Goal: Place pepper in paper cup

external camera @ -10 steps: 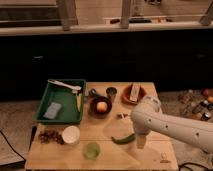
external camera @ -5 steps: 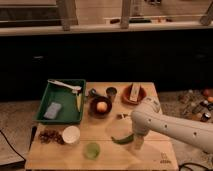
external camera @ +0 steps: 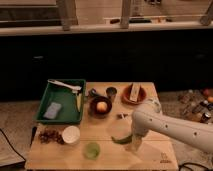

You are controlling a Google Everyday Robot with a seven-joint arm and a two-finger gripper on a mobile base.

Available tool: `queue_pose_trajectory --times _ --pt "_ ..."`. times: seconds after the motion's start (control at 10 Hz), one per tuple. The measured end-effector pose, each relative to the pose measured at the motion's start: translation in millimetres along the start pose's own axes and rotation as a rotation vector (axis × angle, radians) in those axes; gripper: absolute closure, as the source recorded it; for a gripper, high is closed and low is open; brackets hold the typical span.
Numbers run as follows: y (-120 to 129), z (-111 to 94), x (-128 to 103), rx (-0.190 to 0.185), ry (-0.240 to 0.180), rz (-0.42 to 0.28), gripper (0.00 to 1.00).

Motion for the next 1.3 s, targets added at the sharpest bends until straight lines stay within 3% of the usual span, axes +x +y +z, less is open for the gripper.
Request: queue_pose_trajectory --times 1.3 --pt "4 20 -16 -0.052 -0.074 0.070 0.20"
